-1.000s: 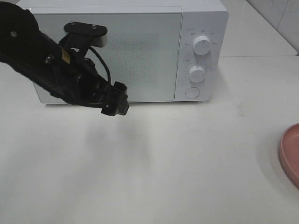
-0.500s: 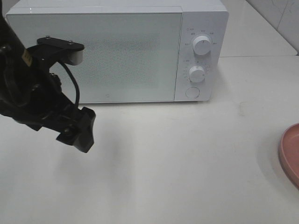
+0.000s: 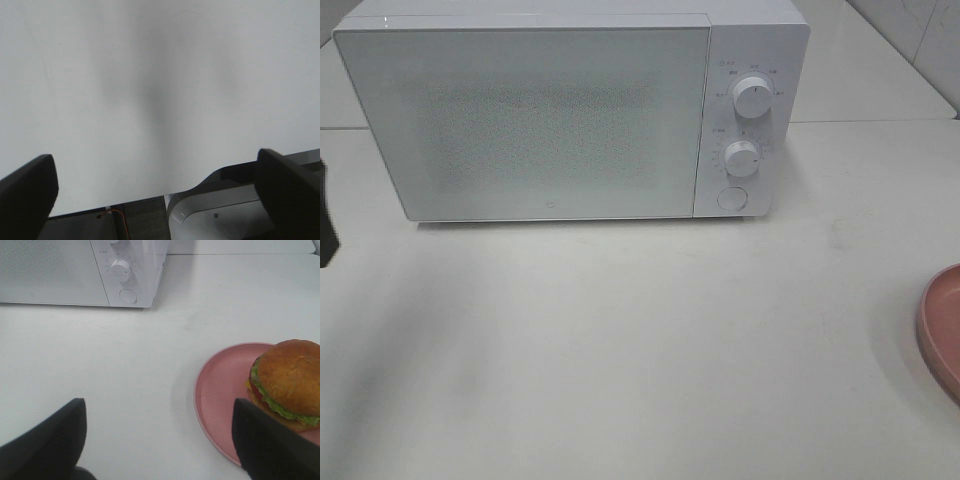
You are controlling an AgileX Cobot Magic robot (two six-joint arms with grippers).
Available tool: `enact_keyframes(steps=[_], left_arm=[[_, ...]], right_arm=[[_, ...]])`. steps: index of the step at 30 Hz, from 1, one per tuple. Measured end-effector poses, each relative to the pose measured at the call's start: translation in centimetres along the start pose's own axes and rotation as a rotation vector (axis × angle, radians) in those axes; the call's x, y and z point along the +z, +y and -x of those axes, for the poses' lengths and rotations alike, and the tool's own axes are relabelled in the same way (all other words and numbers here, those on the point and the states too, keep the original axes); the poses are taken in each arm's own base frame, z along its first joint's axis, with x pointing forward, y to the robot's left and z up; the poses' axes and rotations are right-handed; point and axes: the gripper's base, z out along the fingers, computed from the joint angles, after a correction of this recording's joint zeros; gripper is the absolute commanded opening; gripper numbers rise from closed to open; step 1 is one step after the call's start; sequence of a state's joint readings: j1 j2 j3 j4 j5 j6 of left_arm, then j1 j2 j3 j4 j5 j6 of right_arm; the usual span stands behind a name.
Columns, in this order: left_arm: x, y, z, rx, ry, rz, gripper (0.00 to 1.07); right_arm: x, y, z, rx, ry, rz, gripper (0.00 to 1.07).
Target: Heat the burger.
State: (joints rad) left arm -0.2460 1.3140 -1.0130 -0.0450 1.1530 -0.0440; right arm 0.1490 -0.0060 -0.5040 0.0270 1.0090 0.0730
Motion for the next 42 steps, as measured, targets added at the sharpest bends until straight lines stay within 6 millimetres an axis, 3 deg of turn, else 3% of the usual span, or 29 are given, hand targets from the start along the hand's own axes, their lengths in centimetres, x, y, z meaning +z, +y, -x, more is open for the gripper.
enact_keyframes(steps=[1, 4, 6, 17, 18, 24, 28, 31, 42], left_arm=[[-0.6, 1.3, -1.1, -0.049, -0.013, 0.016, 1.01], [-0.8, 2.2, -2.3, -0.087, -0.023, 0.025, 1.01], [-1.1, 2.9, -4.3, -0.129, -0.04, 0.034, 1.01], [-1.3, 2.7, -10.5, -0.136, -0.115, 0.042, 1.01], [-1.3, 2.6, -11.8, -0.134, -0.142, 0.045, 1.01], [-1.5, 2.5, -15.1, -0.121, -0.253, 0.068, 1.01], [-1.9, 2.4, -16.2, -0.113, -0.357, 0.082, 1.01], [-3.0, 2.3, -17.6, -0.102, -0.528, 0.1, 1.01], [-4.0, 1.9, -21.1, -0.093, -0.743, 0.105, 1.01]], right_arm=[[0.0, 0.0, 0.0, 0.0, 0.0, 0.0, 0.76], [0.0, 0.0, 0.0, 0.0, 0.0, 0.0, 0.76], [0.0, 0.0, 0.0, 0.0, 0.0, 0.0, 0.76], [0.0, 0.0, 0.0, 0.0, 0.0, 0.0, 0.76], [0.0, 0.0, 0.0, 0.0, 0.0, 0.0, 0.76], [0.0, 0.0, 0.0, 0.0, 0.0, 0.0, 0.76], [0.0, 0.0, 0.0, 0.0, 0.0, 0.0, 0.76], [0.0, 0.0, 0.0, 0.0, 0.0, 0.0, 0.76], [0.0, 0.0, 0.0, 0.0, 0.0, 0.0, 0.76]])
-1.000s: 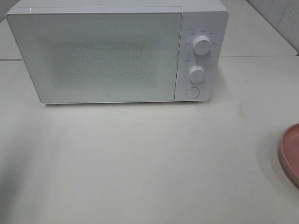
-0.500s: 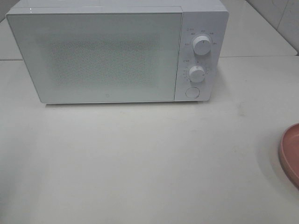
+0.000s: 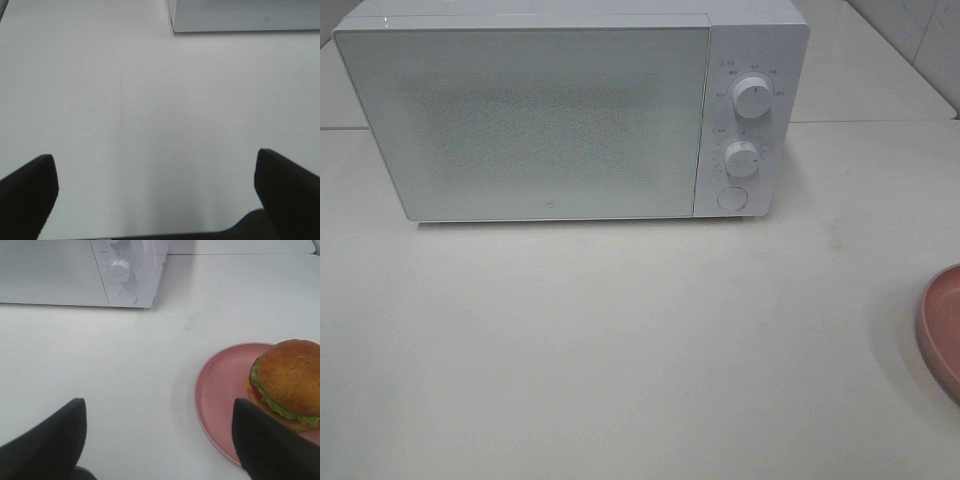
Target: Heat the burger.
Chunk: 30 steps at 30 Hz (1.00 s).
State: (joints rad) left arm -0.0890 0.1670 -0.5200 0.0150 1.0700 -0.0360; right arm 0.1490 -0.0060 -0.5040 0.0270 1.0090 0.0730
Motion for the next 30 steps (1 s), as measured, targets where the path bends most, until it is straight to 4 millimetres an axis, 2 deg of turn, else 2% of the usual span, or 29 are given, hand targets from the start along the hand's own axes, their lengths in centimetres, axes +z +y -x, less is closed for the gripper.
enact_keyframes(steps=[9, 30], left_arm=[[-2.2, 0.0, -1.5, -0.008, -0.164, -0.018, 1.01], [-2.3, -0.1, -1.5, -0.041, -0.172, 0.03, 1.01]], right_arm=[[0.0, 0.0, 0.0, 0.0, 0.0, 0.0, 0.76], [0.0, 0.0, 0.0, 0.0, 0.0, 0.0, 0.76]])
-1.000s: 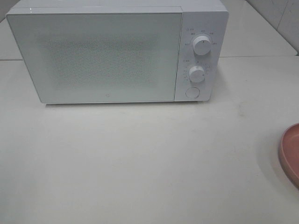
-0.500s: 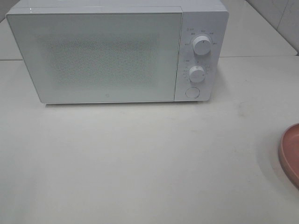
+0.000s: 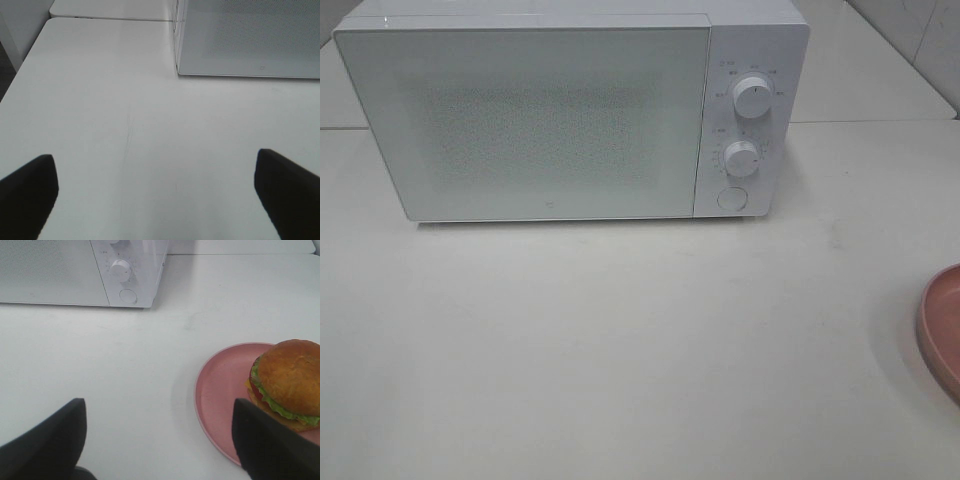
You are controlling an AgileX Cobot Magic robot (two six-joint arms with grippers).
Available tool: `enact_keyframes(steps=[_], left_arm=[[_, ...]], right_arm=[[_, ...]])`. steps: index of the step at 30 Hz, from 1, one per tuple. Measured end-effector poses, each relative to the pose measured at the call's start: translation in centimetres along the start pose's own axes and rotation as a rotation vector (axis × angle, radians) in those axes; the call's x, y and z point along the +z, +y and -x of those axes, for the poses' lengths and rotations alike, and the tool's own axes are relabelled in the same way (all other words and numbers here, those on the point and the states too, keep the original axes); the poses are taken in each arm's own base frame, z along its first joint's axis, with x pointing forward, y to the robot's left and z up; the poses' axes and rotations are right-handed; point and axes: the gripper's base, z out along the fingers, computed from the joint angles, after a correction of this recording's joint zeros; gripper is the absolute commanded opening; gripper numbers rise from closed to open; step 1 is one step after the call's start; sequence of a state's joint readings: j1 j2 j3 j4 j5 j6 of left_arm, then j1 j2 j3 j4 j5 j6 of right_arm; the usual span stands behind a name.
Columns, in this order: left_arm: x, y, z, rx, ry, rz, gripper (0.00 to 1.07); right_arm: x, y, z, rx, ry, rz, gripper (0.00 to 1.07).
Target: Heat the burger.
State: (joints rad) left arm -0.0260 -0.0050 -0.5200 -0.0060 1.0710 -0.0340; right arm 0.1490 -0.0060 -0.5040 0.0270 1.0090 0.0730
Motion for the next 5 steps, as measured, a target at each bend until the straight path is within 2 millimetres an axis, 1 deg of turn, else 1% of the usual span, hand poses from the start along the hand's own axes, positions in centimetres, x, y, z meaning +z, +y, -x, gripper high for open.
enact_keyframes(steps=[5], left_arm=[[0.0, 0.0, 0.0, 0.0, 0.0, 0.0, 1.0]], right_arm=[[0.0, 0.0, 0.0, 0.0, 0.0, 0.0, 0.76]])
